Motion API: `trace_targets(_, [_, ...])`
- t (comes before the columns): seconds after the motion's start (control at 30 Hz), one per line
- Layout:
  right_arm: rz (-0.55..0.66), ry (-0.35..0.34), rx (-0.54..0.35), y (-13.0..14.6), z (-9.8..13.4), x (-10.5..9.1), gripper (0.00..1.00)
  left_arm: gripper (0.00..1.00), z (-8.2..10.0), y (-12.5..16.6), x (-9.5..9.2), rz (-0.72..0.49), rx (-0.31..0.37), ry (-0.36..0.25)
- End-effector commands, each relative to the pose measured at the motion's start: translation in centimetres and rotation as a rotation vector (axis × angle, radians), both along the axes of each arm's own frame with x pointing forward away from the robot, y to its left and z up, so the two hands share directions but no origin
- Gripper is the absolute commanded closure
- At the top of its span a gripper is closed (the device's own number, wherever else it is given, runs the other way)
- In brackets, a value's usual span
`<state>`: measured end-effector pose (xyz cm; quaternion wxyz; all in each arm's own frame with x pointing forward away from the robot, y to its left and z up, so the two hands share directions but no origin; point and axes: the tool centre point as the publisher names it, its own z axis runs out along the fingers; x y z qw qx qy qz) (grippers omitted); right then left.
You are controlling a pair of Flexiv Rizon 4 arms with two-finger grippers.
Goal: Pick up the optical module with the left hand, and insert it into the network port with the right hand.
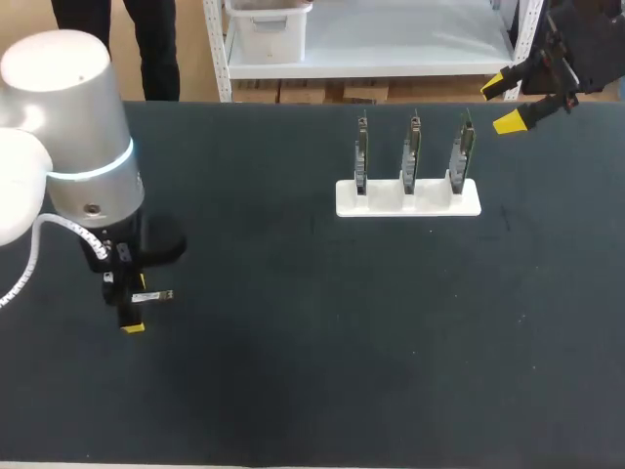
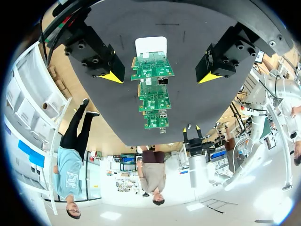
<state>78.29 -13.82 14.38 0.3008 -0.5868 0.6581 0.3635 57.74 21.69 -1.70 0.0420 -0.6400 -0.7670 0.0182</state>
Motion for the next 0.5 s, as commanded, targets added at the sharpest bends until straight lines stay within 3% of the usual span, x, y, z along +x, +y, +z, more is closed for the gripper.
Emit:
trace_targets(0.03, [-0.003, -0.004, 0.000, 0.01, 0.00, -0.21, 0.00, 0.95, -0.49, -0.27, 0.42, -0.004, 0.001, 0.008])
trace_targets(0.07, [-0.003, -0.004, 0.000, 0.01, 0.00, -0.21, 0.00, 1.00, -0.50, -0.28, 0.47, -0.005, -0.003, 0.008])
trace_targets(0.5, [-0.003, -0.004, 0.000, 0.01, 0.00, -0.21, 0.00, 1.00, -0.33, -0.73, 1.05, -0.005, -0.014, 0.014])
